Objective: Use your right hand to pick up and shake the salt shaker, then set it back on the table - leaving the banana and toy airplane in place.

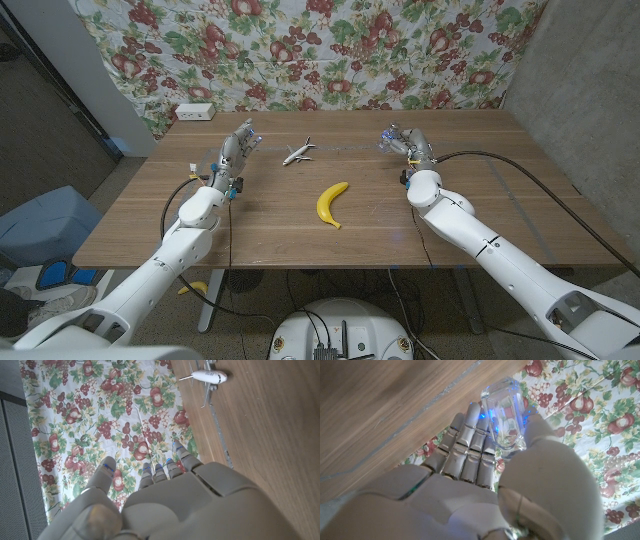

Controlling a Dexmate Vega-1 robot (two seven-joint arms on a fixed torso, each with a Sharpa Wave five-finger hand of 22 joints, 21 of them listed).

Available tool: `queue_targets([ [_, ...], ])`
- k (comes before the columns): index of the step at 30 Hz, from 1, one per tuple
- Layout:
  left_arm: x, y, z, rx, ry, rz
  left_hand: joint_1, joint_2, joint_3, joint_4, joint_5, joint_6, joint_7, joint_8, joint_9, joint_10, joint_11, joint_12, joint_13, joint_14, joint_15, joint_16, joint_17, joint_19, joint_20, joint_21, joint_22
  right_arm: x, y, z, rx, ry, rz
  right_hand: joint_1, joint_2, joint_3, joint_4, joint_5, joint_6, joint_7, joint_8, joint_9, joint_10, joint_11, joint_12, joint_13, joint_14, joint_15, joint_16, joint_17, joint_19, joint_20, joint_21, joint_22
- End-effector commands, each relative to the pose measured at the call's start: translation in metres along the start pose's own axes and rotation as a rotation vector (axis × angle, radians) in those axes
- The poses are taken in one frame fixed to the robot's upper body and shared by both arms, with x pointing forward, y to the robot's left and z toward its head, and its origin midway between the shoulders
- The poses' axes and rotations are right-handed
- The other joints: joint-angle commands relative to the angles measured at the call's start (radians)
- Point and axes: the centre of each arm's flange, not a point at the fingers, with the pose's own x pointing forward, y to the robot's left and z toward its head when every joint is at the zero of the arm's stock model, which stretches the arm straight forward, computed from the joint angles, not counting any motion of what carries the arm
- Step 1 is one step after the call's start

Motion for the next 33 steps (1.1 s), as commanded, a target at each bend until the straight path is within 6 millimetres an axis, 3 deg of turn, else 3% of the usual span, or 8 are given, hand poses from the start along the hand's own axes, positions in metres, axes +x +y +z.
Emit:
queue_targets([
  [1,-0.001,0.0,0.001,0.0,-0.004,-0.002,-0.011,0.043,0.006,0.001,0.0,0.004,-0.001,0.0,0.004,0.007,-0.003,0.0,0.004,0.004,-0.017,0.001,0.002,0.012,-0.001,-0.001,0.004,-0.017,0.0,-0.009,0.127,-0.022,-0.26,0.12,0.123,0.041,0.034,0.008,0.1,-0.1,-0.002,0.002,0.125,-0.13,0.001,0.003,0.01,-0.107,-0.005,0.005,-0.002,-0.062,0.004,0.002],
  [9,0.001,0.001,0.003,0.001,-0.01,-0.004,-0.011,0.044,0.006,0.0,0.0,0.004,-0.001,0.0,0.004,0.008,-0.003,0.0,0.004,0.004,-0.016,0.001,0.002,0.012,-0.001,-0.001,0.004,-0.026,0.003,-0.013,0.225,0.011,-0.436,0.117,0.125,0.041,0.036,0.009,0.098,-0.099,-0.004,0.003,0.127,-0.13,-0.001,0.003,0.013,-0.106,-0.006,0.007,-0.004,-0.061,0.008,0.002],
  [25,0.002,0.004,0.002,0.0,-0.009,-0.002,-0.01,0.045,0.006,0.0,0.0,0.004,-0.002,0.0,0.004,0.008,-0.004,0.0,0.004,0.005,-0.017,0.001,0.002,0.012,0.0,-0.001,0.004,-0.017,0.005,-0.009,0.173,-0.031,-0.328,0.115,0.124,0.042,0.036,0.01,0.102,-0.098,-0.005,0.003,0.129,-0.129,-0.005,0.004,0.013,-0.106,-0.011,0.012,-0.006,-0.063,0.015,0.002],
  [33,0.004,0.002,0.001,-0.002,-0.005,-0.005,-0.01,0.045,0.006,0.001,0.0,0.004,-0.002,0.0,0.004,0.007,-0.003,0.0,0.004,0.005,-0.016,0.001,0.002,0.012,0.0,-0.001,0.004,-0.009,0.0,-0.005,0.078,-0.039,-0.164,0.117,0.123,0.044,0.033,0.01,0.107,-0.099,-0.005,0.003,0.136,-0.13,-0.006,0.003,0.014,-0.108,-0.012,0.015,-0.008,-0.065,0.018,0.002],
])
